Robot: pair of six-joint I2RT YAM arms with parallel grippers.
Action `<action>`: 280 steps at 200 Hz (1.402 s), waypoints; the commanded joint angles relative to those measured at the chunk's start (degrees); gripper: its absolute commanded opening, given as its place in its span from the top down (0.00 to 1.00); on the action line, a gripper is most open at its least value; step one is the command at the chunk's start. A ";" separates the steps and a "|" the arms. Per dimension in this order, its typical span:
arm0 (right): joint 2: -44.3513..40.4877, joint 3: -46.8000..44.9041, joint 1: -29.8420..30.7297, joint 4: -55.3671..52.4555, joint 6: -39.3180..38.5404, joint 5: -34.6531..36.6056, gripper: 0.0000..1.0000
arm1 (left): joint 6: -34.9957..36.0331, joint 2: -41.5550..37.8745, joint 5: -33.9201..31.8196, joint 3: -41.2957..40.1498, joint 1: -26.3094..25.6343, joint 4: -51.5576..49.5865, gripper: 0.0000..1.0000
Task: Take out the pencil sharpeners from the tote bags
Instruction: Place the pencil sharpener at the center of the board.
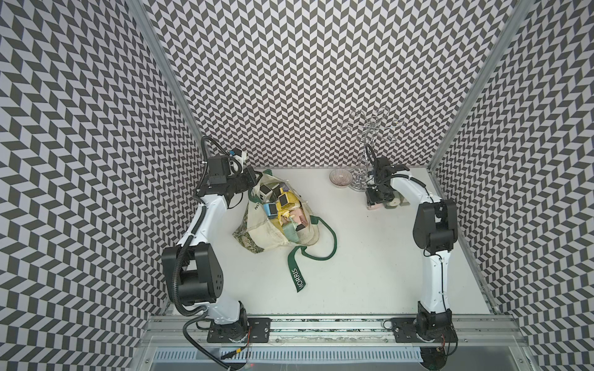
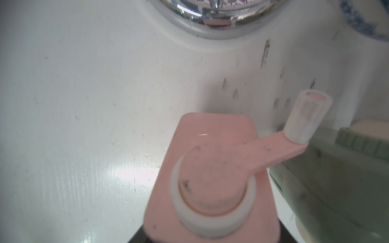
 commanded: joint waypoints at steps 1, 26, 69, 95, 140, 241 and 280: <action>3.44 0.20 -0.74 3.12 0.51 1.22 0.43 | 0.15 -2.00 2.01 1.48 -0.03 6.07 1.00; 3.51 -0.23 -0.73 4.02 0.35 1.20 0.41 | 0.14 -2.04 1.95 1.48 0.00 6.03 1.00; 2.66 -0.19 -0.84 5.10 0.35 0.61 0.38 | 0.22 -2.04 1.86 1.48 -0.01 5.90 1.00; 2.36 -0.18 -0.78 5.32 0.45 0.61 0.37 | 0.13 -1.96 1.92 1.55 -0.03 5.98 1.00; 1.26 -0.37 -0.69 5.69 0.02 -1.49 0.28 | 0.11 -1.91 2.01 1.52 -0.03 5.98 1.00; -12.64 -10.47 -0.31 9.52 2.19 0.07 0.21 | 0.17 -2.08 2.07 1.57 -0.05 5.94 1.00; -25.99 -20.78 1.95 15.95 3.66 1.23 0.21 | 0.42 -2.14 1.89 1.65 -0.03 5.71 1.00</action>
